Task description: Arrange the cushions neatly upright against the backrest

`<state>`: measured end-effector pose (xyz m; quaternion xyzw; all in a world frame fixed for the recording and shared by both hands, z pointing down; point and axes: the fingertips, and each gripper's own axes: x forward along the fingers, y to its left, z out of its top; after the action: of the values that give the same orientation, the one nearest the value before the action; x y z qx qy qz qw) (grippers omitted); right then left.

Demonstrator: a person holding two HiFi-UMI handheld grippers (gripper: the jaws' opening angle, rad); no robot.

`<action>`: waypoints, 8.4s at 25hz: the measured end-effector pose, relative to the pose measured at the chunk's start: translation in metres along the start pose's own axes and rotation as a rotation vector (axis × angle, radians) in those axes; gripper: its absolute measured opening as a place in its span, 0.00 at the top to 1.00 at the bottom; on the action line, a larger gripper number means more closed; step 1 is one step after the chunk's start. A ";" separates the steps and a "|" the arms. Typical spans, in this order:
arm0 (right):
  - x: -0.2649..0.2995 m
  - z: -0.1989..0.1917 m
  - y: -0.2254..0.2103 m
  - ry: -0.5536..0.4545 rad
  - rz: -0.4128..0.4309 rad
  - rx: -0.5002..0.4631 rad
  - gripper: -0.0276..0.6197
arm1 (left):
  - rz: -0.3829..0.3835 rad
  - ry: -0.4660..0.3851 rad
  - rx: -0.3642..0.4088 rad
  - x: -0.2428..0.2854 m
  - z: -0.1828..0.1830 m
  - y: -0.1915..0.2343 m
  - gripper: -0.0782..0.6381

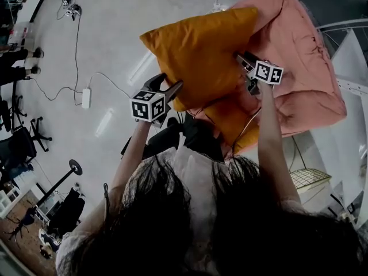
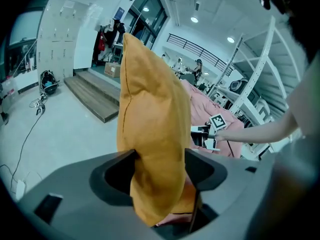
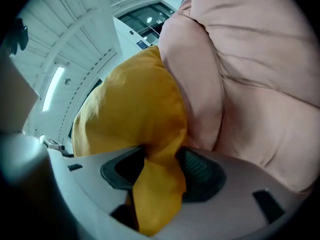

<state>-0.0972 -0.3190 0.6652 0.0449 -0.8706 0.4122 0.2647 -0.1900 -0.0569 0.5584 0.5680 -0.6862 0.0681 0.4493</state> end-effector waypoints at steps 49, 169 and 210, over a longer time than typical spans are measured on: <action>-0.256 -0.091 0.149 -0.562 -0.741 0.067 0.91 | -0.484 0.052 0.618 -0.055 0.061 -0.085 0.73; -0.286 -0.342 0.148 -0.203 -1.055 0.176 0.60 | -0.739 0.543 0.606 0.091 -0.222 -0.080 0.64; -0.264 -0.319 0.095 -0.032 -0.941 -0.146 0.78 | -0.465 0.660 0.680 0.179 -0.347 -0.056 0.70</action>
<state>0.2357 -0.0567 0.6334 0.4222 -0.7864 0.1843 0.4116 0.0530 0.0045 0.8624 0.7672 -0.3035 0.3605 0.4351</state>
